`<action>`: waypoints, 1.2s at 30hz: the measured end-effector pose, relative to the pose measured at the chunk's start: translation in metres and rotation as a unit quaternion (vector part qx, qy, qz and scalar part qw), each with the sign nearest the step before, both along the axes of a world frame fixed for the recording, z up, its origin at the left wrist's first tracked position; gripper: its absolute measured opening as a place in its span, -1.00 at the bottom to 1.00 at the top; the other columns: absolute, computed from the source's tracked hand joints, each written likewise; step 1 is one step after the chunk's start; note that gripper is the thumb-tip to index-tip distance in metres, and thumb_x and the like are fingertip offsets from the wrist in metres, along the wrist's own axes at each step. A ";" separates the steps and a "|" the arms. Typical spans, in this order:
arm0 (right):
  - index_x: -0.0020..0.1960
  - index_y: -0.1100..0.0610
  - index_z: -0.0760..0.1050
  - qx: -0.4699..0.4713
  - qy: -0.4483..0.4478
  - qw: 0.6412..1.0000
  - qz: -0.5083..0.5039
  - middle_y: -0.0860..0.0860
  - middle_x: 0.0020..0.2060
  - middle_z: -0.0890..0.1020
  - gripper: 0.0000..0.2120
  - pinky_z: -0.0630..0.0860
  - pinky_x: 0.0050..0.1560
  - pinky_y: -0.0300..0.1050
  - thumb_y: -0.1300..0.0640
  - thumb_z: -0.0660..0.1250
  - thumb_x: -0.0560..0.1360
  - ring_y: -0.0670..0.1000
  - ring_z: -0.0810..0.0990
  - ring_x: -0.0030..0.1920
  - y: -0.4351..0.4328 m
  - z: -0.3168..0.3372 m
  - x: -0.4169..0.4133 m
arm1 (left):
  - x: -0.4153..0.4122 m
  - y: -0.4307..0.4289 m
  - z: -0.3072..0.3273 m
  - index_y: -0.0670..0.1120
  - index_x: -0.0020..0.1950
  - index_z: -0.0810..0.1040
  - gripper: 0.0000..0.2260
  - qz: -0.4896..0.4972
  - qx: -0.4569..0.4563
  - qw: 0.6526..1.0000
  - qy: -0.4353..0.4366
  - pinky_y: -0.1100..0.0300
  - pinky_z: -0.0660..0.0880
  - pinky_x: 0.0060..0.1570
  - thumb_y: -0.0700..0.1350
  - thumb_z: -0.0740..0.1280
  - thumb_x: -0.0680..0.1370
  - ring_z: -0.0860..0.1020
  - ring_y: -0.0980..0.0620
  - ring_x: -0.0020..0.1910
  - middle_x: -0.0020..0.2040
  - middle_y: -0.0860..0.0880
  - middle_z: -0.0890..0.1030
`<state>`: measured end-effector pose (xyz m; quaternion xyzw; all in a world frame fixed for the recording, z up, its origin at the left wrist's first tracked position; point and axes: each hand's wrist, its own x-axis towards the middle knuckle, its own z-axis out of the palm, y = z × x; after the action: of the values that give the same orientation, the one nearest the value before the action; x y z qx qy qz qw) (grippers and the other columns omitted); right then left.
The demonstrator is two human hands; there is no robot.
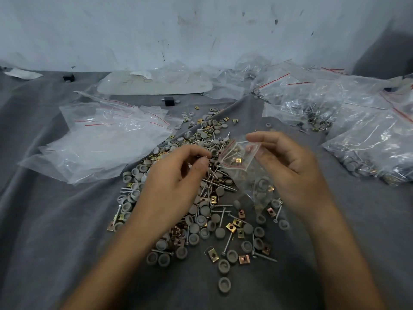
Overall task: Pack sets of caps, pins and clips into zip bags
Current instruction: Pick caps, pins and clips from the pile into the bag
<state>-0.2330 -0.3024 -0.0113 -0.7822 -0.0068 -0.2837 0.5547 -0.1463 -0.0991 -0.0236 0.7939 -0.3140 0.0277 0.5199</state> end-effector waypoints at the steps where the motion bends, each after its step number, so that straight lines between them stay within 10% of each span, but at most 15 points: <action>1: 0.13 -0.20 0.63 -0.008 0.006 1.000 0.005 -0.09 0.03 0.71 -0.72 0.60 0.01 -0.18 0.17 0.32 0.62 -0.02 0.67 0.06 0.001 -0.001 0.000 | 0.000 0.000 0.000 0.20 0.11 0.59 -0.87 0.003 -0.022 1.000 0.005 0.16 0.47 -0.29 0.09 0.27 0.61 0.55 0.15 -0.25 -0.16 0.21 0.60; 20: 0.18 -0.07 0.63 -0.058 0.036 0.997 0.048 -0.18 -0.09 0.68 -0.76 0.46 -0.14 -0.41 0.21 0.32 0.65 -0.21 0.61 -0.14 0.012 0.000 0.000 | -0.013 -0.005 0.006 0.23 0.36 0.55 -0.69 -0.055 0.010 0.998 -0.041 0.28 0.49 -0.09 -0.07 0.28 0.66 0.52 0.19 0.00 0.00 0.23 0.50; 36: 0.16 -0.13 0.63 -0.060 0.037 0.997 0.041 -0.14 0.03 0.70 -0.73 0.58 0.03 -0.19 0.22 0.32 0.64 -0.04 0.67 0.07 0.011 0.000 0.000 | -0.002 -0.005 0.001 0.21 0.15 0.62 -0.76 -0.026 -0.104 0.994 0.008 0.30 0.57 -0.01 -0.13 0.43 0.58 0.65 0.16 0.02 -0.01 0.20 0.67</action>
<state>-0.2334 -0.2918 -0.0114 -0.8230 -0.0353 -0.2313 0.5177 -0.1485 -0.1041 -0.0228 0.7274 -0.3255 0.0399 0.6027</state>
